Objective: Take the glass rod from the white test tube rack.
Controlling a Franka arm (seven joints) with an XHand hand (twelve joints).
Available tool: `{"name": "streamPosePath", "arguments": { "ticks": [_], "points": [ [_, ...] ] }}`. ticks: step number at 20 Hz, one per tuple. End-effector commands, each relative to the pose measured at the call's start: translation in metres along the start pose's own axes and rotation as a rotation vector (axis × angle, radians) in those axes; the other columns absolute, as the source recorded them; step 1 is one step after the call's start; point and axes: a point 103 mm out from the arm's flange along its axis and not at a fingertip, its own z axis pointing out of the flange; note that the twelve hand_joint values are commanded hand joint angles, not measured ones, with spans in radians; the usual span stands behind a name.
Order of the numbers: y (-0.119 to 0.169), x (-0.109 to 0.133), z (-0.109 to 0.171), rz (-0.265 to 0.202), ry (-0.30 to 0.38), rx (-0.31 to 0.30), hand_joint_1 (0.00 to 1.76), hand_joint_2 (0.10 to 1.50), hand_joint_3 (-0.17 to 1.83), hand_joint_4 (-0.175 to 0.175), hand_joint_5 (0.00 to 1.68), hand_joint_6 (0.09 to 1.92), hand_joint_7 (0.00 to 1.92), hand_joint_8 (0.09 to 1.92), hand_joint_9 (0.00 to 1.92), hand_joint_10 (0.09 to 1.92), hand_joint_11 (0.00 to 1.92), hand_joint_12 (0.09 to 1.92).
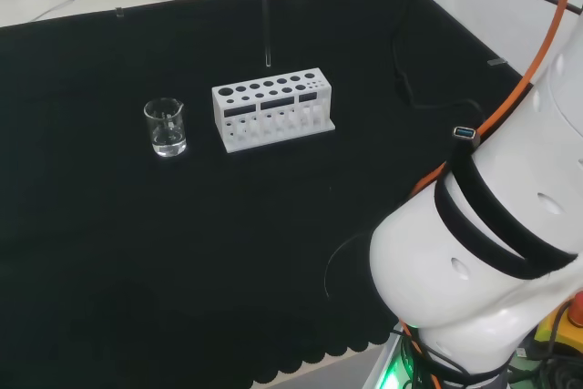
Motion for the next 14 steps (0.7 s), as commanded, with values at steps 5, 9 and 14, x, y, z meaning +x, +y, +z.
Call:
{"name": "streamPosePath", "arguments": {
  "ticks": [5, 9, 14],
  "points": [
    [-0.026, 0.011, -0.007, 0.025, 0.007, 0.009, 1.3, 0.78, 0.56, -0.175, 1.14, 0.58, 1.13, 1.18, 1.58, 0.87, 1.63, 0.67],
    [-0.031, 0.011, -0.01, 0.013, -0.004, 0.008, 1.31, 0.78, 0.56, -0.175, 1.14, 0.58, 1.13, 1.18, 1.58, 0.87, 1.63, 0.67],
    [-0.036, 0.007, -0.012, 0.032, -0.043, 0.016, 1.3, 0.78, 0.56, -0.175, 1.14, 0.57, 1.13, 1.18, 1.59, 0.87, 1.63, 0.67]
  ]
}}
